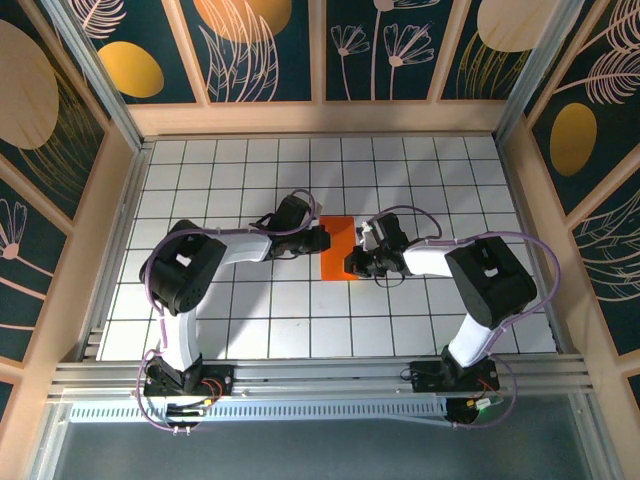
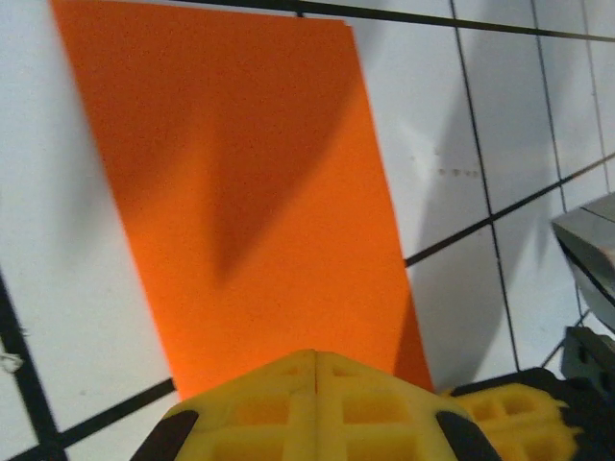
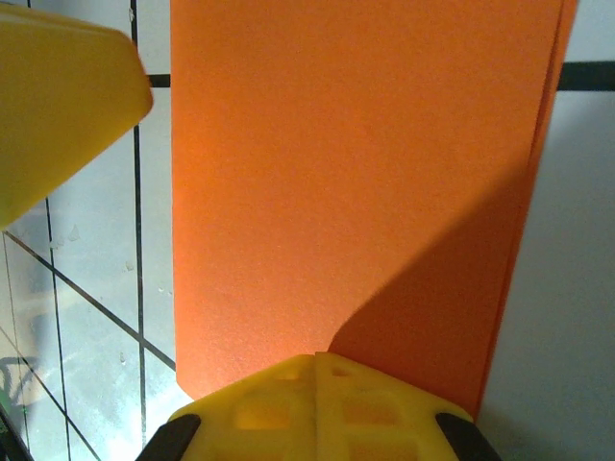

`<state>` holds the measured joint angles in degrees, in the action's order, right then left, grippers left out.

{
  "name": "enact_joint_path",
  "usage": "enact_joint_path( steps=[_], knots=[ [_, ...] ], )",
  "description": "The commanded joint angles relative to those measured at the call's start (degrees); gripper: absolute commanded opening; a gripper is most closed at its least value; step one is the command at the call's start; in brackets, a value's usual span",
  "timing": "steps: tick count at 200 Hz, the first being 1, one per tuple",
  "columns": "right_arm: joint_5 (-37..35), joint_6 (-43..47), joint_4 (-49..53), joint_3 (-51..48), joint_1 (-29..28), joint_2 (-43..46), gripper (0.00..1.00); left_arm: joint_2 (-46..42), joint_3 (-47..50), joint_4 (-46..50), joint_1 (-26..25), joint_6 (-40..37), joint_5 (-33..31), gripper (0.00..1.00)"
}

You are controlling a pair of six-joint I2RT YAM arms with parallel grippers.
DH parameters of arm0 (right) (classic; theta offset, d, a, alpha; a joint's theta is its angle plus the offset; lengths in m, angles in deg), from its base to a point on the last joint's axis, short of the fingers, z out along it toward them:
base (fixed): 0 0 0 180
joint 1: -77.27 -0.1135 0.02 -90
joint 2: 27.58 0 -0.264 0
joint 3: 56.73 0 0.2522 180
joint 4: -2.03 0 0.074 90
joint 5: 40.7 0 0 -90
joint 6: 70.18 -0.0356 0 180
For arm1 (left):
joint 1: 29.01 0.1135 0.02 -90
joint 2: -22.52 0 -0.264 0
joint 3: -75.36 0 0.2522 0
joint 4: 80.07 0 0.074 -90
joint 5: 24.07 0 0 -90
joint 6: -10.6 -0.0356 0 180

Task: Fold a paper plane with a square sheet of paper (fold left side to right side)
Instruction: Fold the triangle a second time at the center of the table.

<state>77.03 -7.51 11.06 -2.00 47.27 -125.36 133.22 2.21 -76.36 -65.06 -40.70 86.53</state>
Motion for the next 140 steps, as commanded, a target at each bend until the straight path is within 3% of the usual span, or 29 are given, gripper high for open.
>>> enact_joint_path(
  steps=[1,44,91,140],
  knots=[
    [-6.63,0.16,6.92,-2.72,0.03,-3.55,0.0,1.68,0.07,-0.08,0.34,0.73,-1.45,0.0],
    [-4.78,-0.26,6.65,-1.92,-0.06,-1.82,0.01,3.4,1.51,-0.23,0.31,0.96,-1.97,0.0],
    [-1.1,-1.08,7.55,1.95,0.44,4.89,0.2,3.51,2.96,1.51,0.22,-0.16,-3.9,0.0],
    [0.3,1.78,13.02,1.28,5.25,9.1,0.39,3.38,3.34,0.43,0.17,0.07,-3.55,0.0]
  ],
)
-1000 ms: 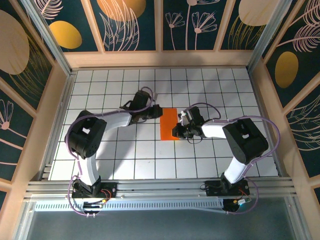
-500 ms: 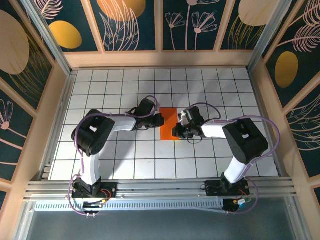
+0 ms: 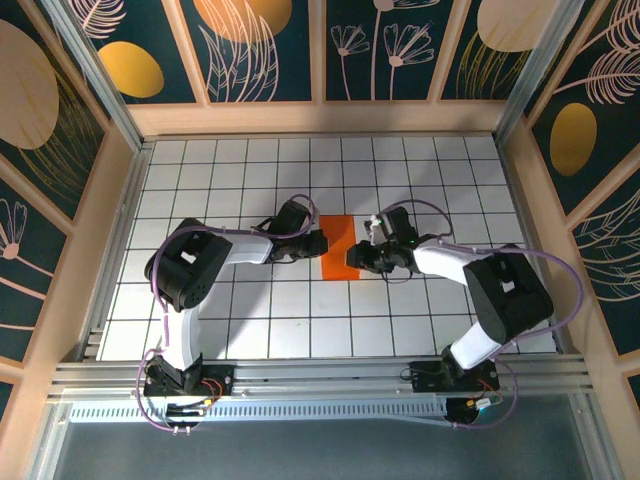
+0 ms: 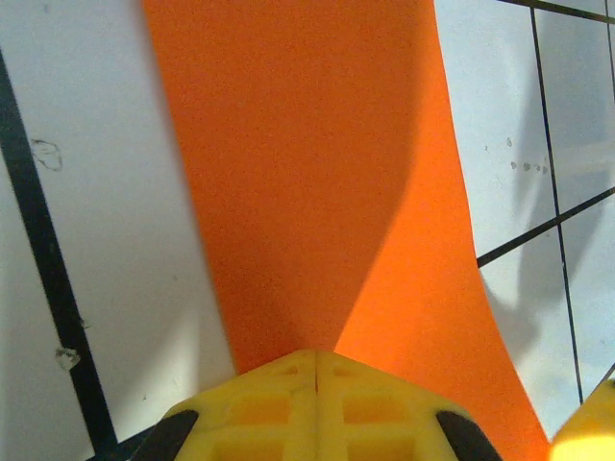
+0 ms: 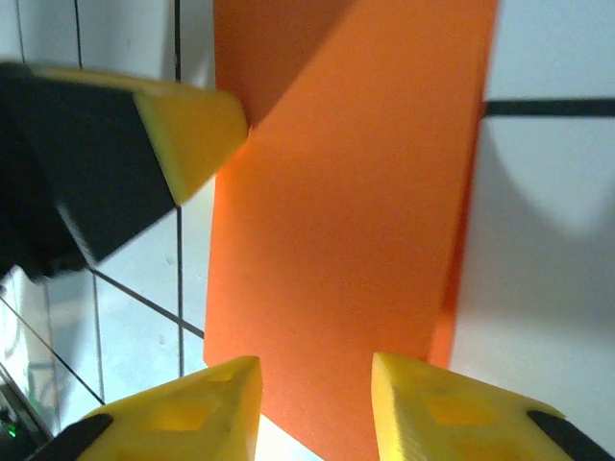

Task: Fold a paper plane with a square sheet of paper (fold left side to right side)
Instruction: Fold the triangle a second time at the center of the table.

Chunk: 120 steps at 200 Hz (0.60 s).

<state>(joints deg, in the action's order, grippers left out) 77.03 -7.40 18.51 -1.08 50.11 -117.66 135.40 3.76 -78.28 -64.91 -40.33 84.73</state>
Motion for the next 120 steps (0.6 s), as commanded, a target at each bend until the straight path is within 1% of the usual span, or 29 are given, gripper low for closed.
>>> enact_joint_path(
  steps=[1,23,51,76,120],
  knots=[
    [0.31,1.66,5.64,0.29,2.48,1.4,0.4,1.2,1.78,2.33,0.03,-0.26,-1.76,0.0],
    [1.69,1.78,6.05,-1.12,3.39,1.17,0.44,1.16,1.77,1.86,-0.13,-0.1,-1.59,0.0],
    [4.22,0.61,4.21,-2.16,3.37,0.49,0.47,1.2,3.14,1.73,-0.14,-0.13,-1.6,0.0],
    [6.8,-0.52,1.85,-2.6,3.25,-1.02,0.47,1.18,3.15,1.77,-0.24,-0.14,-1.58,0.0],
    [9.08,-2.13,-2.0,-2.4,3.12,-3.57,0.44,1.11,3.52,1.52,-0.22,-0.03,-1.67,0.0]
  ],
)
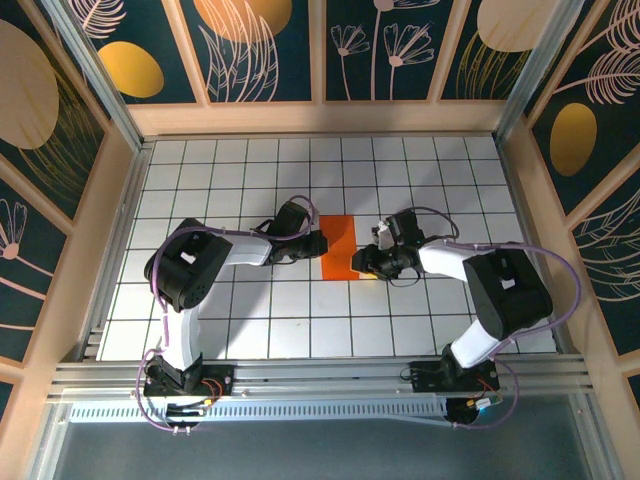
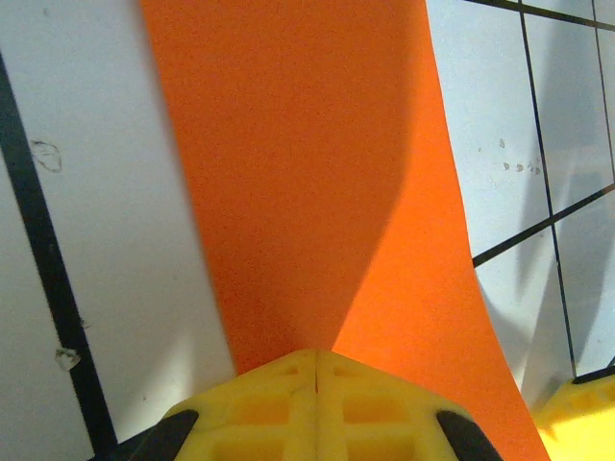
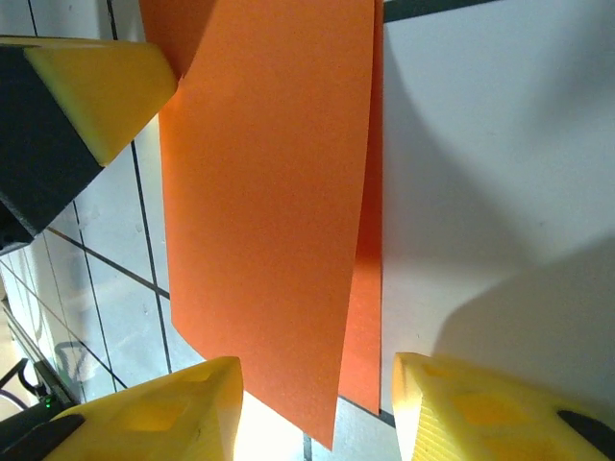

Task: Fold a paper plane with a square sheet of paper (fold left side to right side)
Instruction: Fold the triangle a second time at the center of the table.

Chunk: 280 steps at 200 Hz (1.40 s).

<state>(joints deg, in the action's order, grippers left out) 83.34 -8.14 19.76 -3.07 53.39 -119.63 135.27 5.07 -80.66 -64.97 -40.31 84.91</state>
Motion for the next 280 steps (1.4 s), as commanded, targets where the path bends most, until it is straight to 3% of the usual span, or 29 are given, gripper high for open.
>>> enact_joint_path(
  steps=[1,180,222,256,280],
  knots=[
    [2.82,-1.39,-3.26,-0.38,-0.14,-1.62,0.44,1.24,2.21,3.9,-0.16,-0.06,-1.84,0.0],
    [5.38,0.59,-8.71,10.52,4.79,-12.38,0.29,-0.28,2.6,1.58,-0.47,0.88,-0.79,0.0],
    [5.4,1.47,-8.09,9.86,5.34,-12.64,0.18,-2.23,2.01,0.6,-0.47,1.15,-1.18,0.11],
    [5.68,1.2,-8.18,8.81,5.41,-12.15,0.01,-6.59,2.55,-0.15,-0.44,0.1,-3.16,0.2],
    [5.77,0.9,-7.37,8.96,5.38,-11.27,0.0,-10.66,4.45,0.0,-0.65,-1.99,-5.25,0.26]
  ],
)
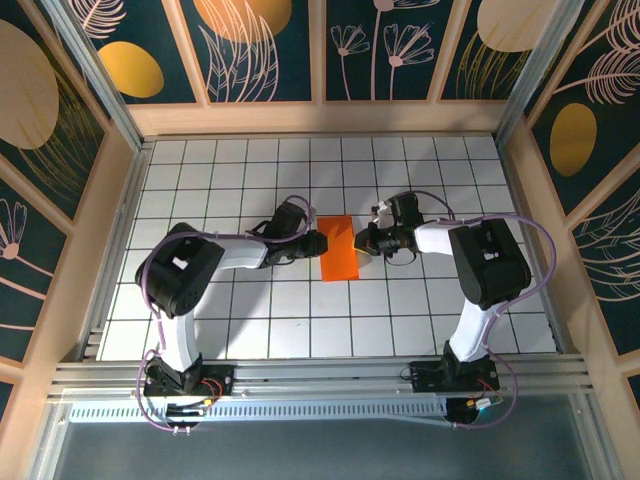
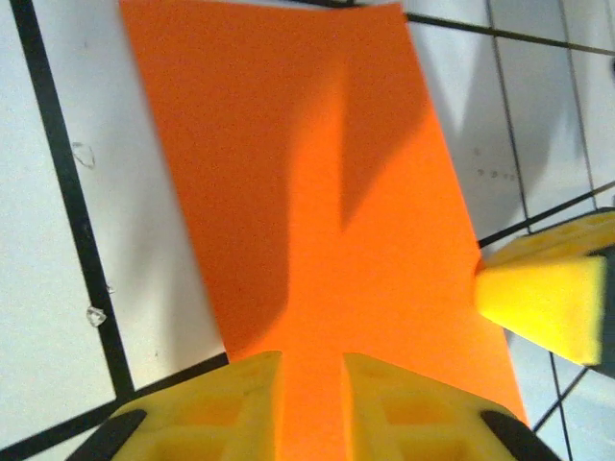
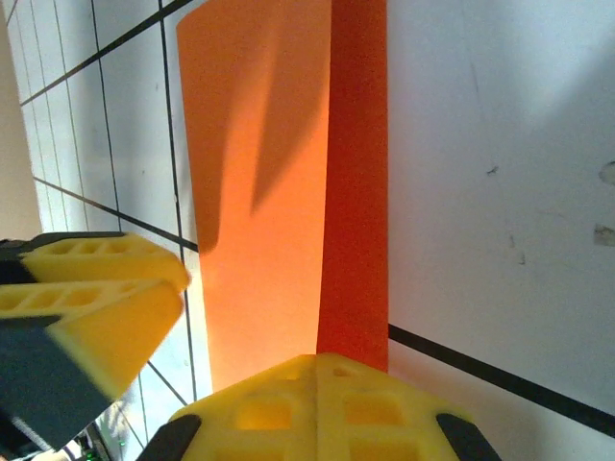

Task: Fold a paper plane with a square sheet of paper (fold left side to right side)
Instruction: Fold the triangle a second time at the center of the table.

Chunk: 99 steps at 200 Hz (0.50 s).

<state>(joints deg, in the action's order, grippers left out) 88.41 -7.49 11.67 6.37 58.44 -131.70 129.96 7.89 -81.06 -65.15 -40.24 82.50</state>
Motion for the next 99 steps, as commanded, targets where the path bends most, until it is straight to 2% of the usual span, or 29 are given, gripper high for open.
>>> enact_joint_path(
  steps=[1,39,71,99],
  knots=[
    [0.66,0.24,0.71,-0.52,0.35,0.82,0.0,-5.64,1.75,0.49,-0.49,-2.15,-2.95,0.26],
    [0.44,-0.71,3.78,0.4,0.31,2.16,0.0,-13.45,5.63,3.29,-4.18,-8.14,-7.94,0.37],
    [0.66,-2.08,5.15,0.79,0.31,2.82,0.0,-16.76,7.22,6.5,-11.33,-13.56,-14.92,0.46],
    [0.61,-2.94,5.84,1.06,0.33,3.04,0.0,-15.6,5.22,9.51,-17.98,-17.45,-21.92,0.54]
  ],
)
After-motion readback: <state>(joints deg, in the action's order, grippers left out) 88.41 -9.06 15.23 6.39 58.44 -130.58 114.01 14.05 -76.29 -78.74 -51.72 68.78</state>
